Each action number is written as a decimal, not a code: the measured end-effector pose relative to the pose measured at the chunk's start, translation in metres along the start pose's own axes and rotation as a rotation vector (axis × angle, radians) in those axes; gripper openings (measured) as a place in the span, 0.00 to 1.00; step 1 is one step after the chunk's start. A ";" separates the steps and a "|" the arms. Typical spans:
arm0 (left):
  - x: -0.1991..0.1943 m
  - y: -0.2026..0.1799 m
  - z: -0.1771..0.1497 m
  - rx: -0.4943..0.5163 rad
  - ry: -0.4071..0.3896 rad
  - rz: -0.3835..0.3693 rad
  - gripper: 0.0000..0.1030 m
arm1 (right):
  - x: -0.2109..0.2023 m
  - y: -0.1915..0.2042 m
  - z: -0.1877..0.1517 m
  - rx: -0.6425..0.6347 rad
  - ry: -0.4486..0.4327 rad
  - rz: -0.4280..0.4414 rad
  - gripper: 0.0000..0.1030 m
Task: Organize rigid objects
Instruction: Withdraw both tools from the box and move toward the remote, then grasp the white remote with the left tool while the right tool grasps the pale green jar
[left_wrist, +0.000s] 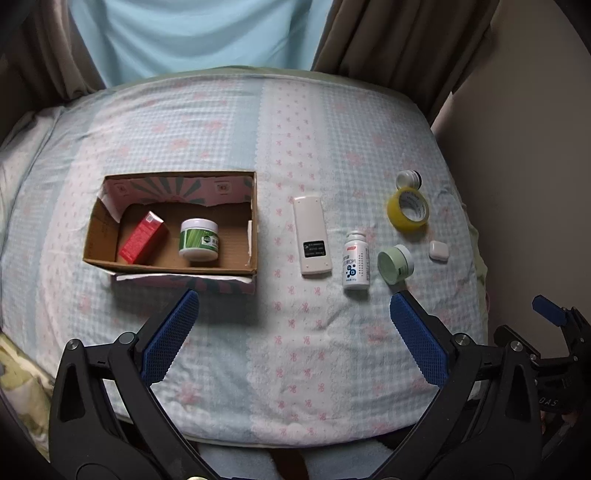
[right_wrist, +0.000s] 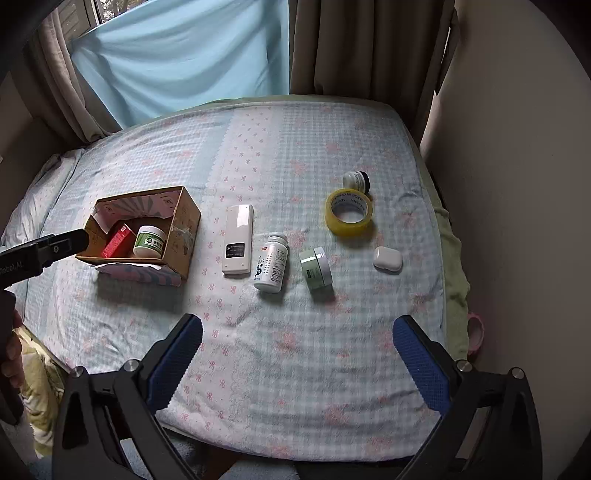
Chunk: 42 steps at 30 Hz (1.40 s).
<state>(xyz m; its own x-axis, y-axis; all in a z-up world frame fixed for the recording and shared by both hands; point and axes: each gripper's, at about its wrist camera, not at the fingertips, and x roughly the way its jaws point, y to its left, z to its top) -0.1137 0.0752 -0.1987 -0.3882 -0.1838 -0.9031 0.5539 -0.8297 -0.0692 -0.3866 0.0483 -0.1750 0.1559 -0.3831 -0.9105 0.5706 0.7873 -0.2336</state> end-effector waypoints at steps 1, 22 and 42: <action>0.005 -0.006 0.001 -0.003 0.009 0.003 1.00 | 0.006 -0.003 0.002 -0.008 0.002 0.003 1.00; 0.237 -0.046 0.068 -0.048 0.380 0.004 1.00 | 0.150 -0.037 0.036 -0.071 0.188 -0.011 1.00; 0.374 -0.021 0.055 -0.145 0.599 0.071 0.92 | 0.282 -0.014 0.038 -0.289 0.448 -0.074 0.92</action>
<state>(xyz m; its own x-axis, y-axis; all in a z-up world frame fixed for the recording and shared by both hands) -0.3115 -0.0050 -0.5113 0.1104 0.1267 -0.9858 0.6742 -0.7383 -0.0194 -0.3201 -0.0893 -0.4151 -0.2720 -0.2490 -0.9295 0.3117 0.8911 -0.3299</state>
